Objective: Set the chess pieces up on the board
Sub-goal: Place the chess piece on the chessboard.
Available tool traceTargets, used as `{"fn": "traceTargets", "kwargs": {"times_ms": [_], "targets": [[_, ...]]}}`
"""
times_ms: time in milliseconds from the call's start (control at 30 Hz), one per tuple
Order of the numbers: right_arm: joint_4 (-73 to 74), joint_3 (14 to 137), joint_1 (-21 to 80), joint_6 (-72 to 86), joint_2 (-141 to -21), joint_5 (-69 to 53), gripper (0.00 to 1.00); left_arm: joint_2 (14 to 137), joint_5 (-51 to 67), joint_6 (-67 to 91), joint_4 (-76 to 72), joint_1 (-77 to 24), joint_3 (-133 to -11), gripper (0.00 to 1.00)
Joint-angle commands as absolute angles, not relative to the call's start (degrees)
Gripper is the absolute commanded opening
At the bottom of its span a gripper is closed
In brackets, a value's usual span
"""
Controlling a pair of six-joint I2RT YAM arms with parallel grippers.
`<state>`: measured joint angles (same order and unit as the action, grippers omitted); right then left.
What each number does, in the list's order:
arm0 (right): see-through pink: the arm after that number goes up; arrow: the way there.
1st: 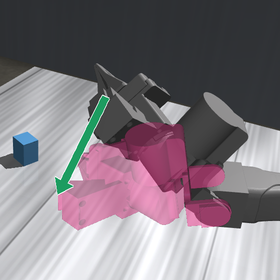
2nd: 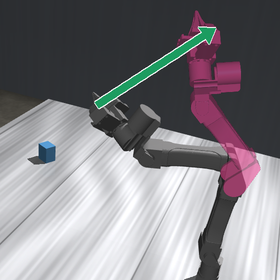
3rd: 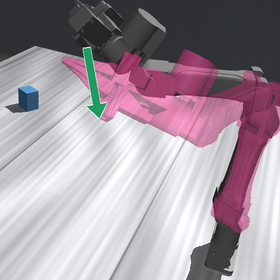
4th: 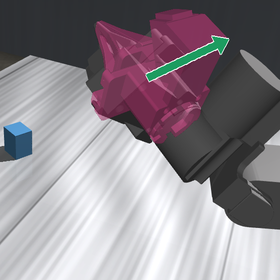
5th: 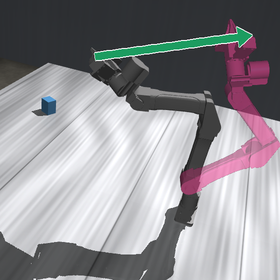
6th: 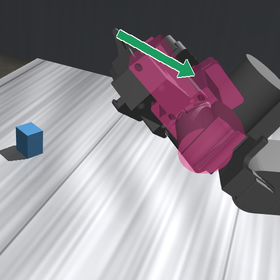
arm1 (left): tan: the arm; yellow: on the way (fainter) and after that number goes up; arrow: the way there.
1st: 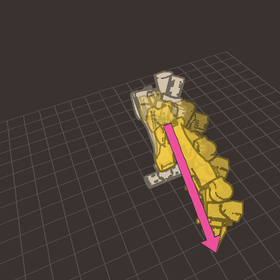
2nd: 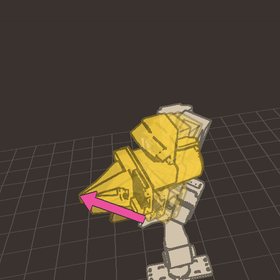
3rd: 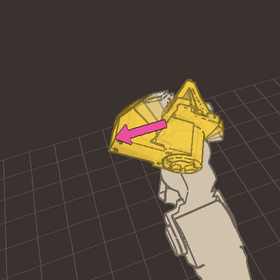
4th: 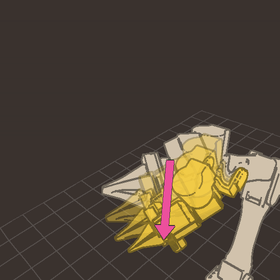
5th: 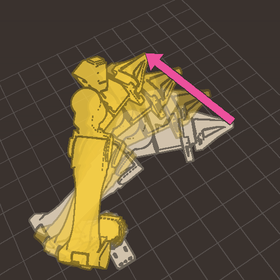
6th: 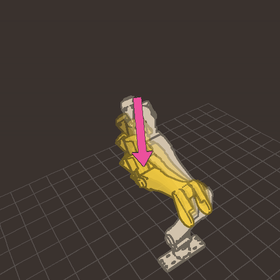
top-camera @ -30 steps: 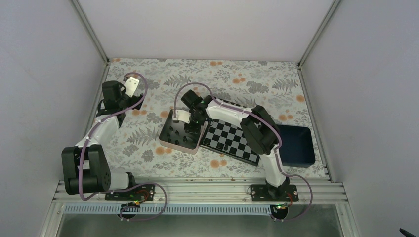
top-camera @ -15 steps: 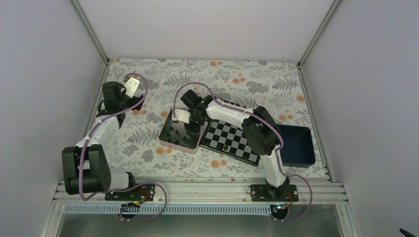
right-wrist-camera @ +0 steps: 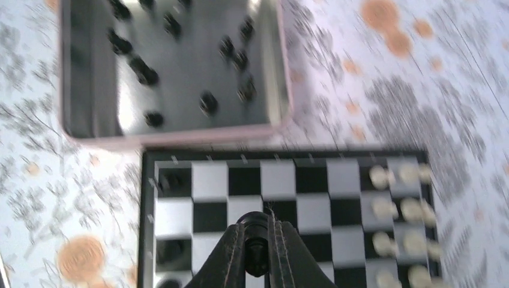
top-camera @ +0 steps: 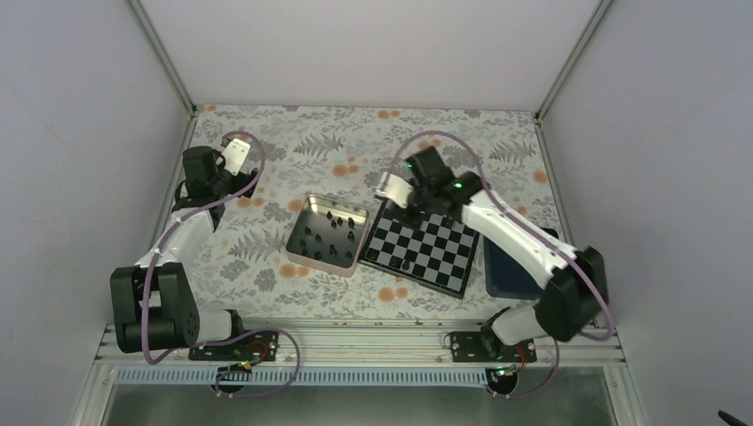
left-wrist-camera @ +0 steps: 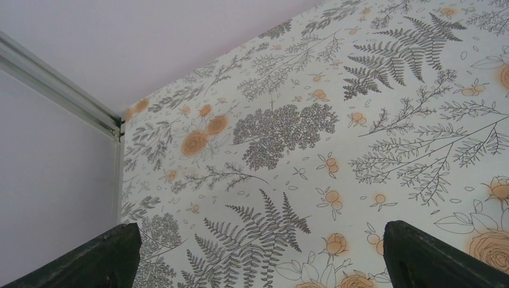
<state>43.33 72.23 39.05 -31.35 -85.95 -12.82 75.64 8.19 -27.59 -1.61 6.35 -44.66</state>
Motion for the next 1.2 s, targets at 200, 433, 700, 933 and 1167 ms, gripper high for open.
{"fn": "traceTargets", "kwargs": {"times_ms": [200,433,700,933,1167], "targets": [[48.1,49.7,31.2,-30.5,-66.1,-11.8,0.06,74.9,9.4,-27.0,-2.2,6.8,-44.7,1.00],[49.1,45.2,30.0,-34.2,-62.9,-14.0,0.05,74.9,9.3,-26.9,-2.1,6.7,-44.8,1.00],[46.4,44.2,29.9,-38.4,-69.2,-15.8,0.04,75.2,8.6,-27.3,-2.3,6.8,-44.7,1.00],[44.6,43.6,29.8,-40.6,-72.0,-17.0,0.04,75.8,8.0,-27.5,-2.4,6.8,-44.6,1.00],[44.7,41.4,29.4,-42.9,-70.4,-14.9,0.04,76.1,7.7,-27.6,-2.2,6.8,-44.9,1.00]]}}
